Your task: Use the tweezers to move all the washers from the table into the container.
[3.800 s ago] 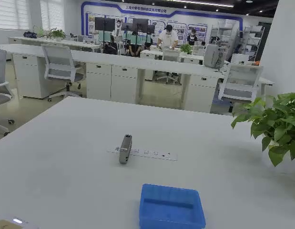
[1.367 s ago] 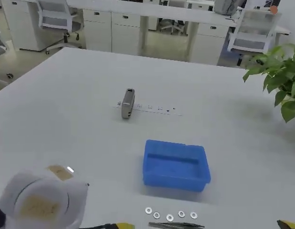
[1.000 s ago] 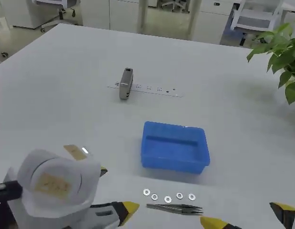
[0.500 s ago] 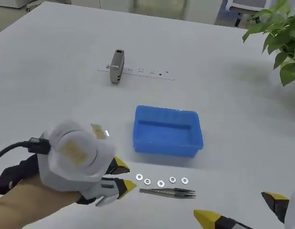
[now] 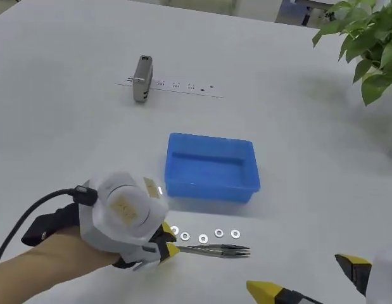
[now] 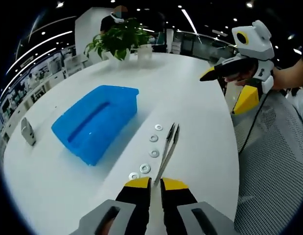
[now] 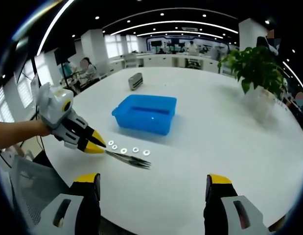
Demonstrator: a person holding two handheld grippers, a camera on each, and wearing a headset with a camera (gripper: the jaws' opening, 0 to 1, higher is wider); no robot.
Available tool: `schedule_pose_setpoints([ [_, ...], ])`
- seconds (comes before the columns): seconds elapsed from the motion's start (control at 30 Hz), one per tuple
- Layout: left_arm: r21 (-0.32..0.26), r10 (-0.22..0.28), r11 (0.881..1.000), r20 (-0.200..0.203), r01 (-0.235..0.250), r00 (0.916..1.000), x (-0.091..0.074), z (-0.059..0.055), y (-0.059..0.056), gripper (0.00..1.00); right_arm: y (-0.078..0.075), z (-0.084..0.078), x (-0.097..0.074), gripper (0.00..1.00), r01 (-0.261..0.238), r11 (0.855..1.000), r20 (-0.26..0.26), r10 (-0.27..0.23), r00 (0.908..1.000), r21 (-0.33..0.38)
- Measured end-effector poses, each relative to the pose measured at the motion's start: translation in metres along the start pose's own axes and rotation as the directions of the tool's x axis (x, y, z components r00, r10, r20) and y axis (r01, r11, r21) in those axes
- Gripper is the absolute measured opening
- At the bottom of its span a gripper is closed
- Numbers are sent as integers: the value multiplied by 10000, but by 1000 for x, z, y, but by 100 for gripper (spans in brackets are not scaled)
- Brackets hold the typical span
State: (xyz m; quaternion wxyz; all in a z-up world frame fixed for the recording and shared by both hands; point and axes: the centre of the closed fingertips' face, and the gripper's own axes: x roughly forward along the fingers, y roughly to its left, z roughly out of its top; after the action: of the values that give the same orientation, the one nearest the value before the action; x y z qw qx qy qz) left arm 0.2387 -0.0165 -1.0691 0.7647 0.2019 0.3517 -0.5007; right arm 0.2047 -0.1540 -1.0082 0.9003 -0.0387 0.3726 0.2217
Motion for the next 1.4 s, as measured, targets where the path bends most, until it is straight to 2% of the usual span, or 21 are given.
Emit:
schedule_pose_setpoints([
  [0.23,632,-297,9975,-310,316,9991,9,-6,-6,0,5,-2,0,87,-106,9999,-57,105,9999,-52],
  [0.27,809,-346,9961,-61,350,9994,10,-1,-6,0,6,-1,-1,87,-123,9999,-42,123,9999,-59],
  [0.3,757,-375,9964,-89,381,9993,12,0,-6,0,7,-1,-1,87,-140,9999,-21,140,9999,-59],
  [0.43,1254,-493,9908,-142,507,9987,8,0,-14,0,13,3,-3,87,-236,9995,63,238,9997,-217],
  [0.53,1166,-593,9914,-76,598,9982,3,3,-18,0,17,5,-3,86,-304,9987,150,310,9994,-408],
  [0.7,1207,-390,9920,83,378,9992,-9,12,-24,0,25,10,-4,85,-479,9970,285,497,9984,-612],
  [0.83,1337,-178,9910,573,100,9982,-23,27,-29,0,32,13,-6,84,-656,9945,384,689,9969,-811],
  [0.87,1423,-166,9898,798,51,9967,-28,33,-32,0,34,14,-6,84,-717,9938,389,752,9964,-848],
  [1.07,1504,-11,9884,1512,-219,9885,-51,59,-45,0,47,20,-9,80,-1087,9852,540,1167,9917,-1323],
  [1.3,1448,-49,9892,1906,-232,9816,-65,71,-54,0,61,25,-15,76,-1307,9693,679,1477,9867,-2084],
  [1.4,1503,-61,9883,1977,-242,9802,-71,75,-56,0,70,26,-16,69,-1782,9553,591,1971,9786,-2359],
])
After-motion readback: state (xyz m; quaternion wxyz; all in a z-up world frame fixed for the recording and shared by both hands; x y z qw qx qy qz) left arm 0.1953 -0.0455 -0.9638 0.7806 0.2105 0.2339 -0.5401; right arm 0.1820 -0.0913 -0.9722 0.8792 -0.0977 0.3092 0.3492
